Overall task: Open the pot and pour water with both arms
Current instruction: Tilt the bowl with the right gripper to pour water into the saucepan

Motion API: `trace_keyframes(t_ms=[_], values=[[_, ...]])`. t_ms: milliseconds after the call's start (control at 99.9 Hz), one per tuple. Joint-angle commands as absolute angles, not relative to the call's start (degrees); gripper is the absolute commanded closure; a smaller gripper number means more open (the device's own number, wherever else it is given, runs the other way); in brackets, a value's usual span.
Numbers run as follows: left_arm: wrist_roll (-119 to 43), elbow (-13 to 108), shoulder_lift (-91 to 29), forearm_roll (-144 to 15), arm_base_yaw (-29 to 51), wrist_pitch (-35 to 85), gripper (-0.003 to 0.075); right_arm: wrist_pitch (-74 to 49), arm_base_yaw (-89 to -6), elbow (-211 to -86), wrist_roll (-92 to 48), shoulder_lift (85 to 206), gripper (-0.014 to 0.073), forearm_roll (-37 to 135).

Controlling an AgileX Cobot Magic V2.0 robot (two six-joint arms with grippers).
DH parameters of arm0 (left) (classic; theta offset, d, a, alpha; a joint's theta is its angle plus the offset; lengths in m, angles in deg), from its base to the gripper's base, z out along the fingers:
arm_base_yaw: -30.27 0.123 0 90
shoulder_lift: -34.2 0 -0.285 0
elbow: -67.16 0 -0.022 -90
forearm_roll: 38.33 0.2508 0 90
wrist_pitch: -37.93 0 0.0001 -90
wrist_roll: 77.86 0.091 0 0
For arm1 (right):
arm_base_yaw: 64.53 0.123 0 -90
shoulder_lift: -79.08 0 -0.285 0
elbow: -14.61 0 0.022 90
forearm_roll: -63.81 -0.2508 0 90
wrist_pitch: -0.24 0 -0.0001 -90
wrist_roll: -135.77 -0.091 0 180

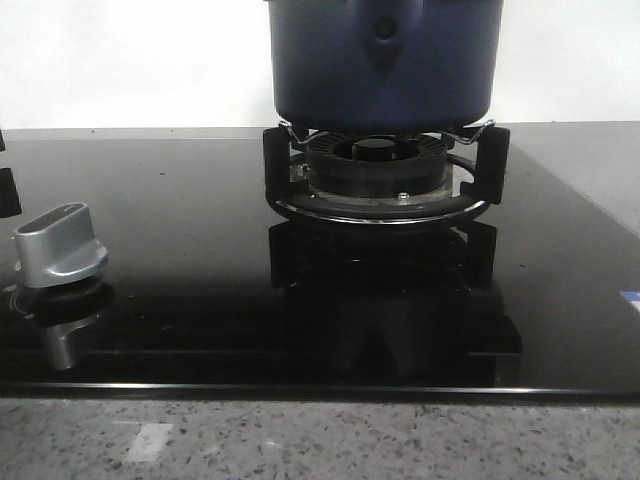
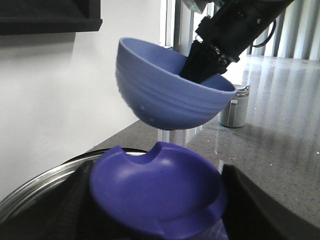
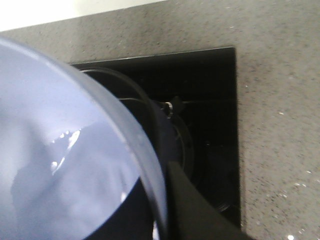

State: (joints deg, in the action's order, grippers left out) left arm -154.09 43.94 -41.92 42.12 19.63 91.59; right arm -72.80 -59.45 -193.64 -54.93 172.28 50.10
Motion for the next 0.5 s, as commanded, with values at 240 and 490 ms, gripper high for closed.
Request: trace_keyframes(t_ms=[240, 490], values=[[-154.32, 45.68, -40.34, 35.51, 21.07, 93.01, 0.0406, -68.63, -53.59, -198.23, -56.97, 175.5, 0.0655, 57.81], [-154.32, 45.68, -40.34, 35.51, 21.23, 92.75, 0.0406, -66.03, -47.95, -198.23, -60.04, 177.29, 0.0655, 72.64]])
